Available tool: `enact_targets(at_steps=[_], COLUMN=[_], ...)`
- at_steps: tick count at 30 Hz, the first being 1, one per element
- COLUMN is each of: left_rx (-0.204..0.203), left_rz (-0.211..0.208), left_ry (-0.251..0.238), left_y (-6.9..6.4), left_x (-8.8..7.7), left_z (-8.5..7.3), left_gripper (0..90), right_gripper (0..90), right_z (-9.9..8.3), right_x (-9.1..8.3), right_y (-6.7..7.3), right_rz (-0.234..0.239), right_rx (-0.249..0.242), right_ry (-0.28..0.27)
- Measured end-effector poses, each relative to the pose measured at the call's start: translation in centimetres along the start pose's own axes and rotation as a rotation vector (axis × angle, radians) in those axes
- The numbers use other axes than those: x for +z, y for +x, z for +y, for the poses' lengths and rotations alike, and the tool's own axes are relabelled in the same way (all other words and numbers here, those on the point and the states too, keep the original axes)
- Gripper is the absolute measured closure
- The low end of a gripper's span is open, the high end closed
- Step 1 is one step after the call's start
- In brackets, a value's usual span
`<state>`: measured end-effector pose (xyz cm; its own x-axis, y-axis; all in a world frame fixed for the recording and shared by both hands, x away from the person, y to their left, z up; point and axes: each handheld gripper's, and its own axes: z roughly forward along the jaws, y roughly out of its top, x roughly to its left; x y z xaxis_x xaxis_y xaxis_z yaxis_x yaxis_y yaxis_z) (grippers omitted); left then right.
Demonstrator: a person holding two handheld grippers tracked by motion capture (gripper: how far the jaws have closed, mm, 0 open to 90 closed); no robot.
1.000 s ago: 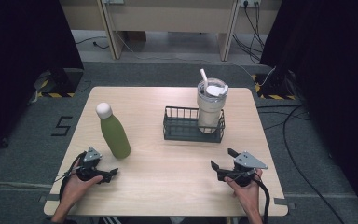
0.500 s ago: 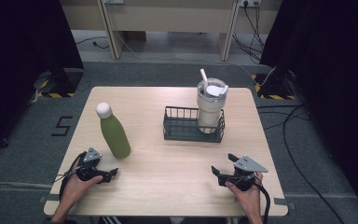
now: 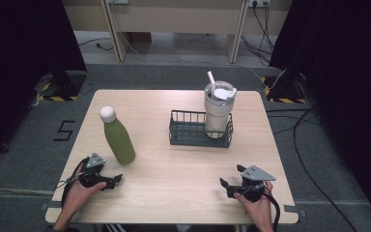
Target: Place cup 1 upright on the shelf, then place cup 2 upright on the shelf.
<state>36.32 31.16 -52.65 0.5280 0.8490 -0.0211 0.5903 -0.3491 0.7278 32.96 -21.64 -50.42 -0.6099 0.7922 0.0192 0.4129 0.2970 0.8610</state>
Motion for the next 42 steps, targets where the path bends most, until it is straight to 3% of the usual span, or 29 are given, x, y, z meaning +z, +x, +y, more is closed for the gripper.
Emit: enact_targets(at_steps=[25, 31, 39, 42], left_rx=[0.001, 0.002, 0.005, 0.006], left_rz=[0.001, 0.001, 0.006, 0.002], left_ry=[-0.001, -0.001, -0.006, -0.018], left_y=[0.0, -0.1, -0.1, -0.1], left_x=[0.0, -0.1, -0.1, -0.2], left_z=[0.0, 0.0, -0.1, -0.1], left_gripper=[0.0, 0.2, 0.5, 4.5], right_gripper=[15.4, 14.9, 13.9, 13.7], right_z=[-1.1, -1.1, -1.1, -1.1], right_x=[0.4, 0.8, 0.8, 0.8], right_y=[0.4, 0.5, 0.4, 0.4], right_rz=[0.003, 0.000, 0.008, 0.008], right_rx=[-0.010, -0.039, -0.039, -0.040], right_ry=[0.177, 0.229, 0.231, 0.232])
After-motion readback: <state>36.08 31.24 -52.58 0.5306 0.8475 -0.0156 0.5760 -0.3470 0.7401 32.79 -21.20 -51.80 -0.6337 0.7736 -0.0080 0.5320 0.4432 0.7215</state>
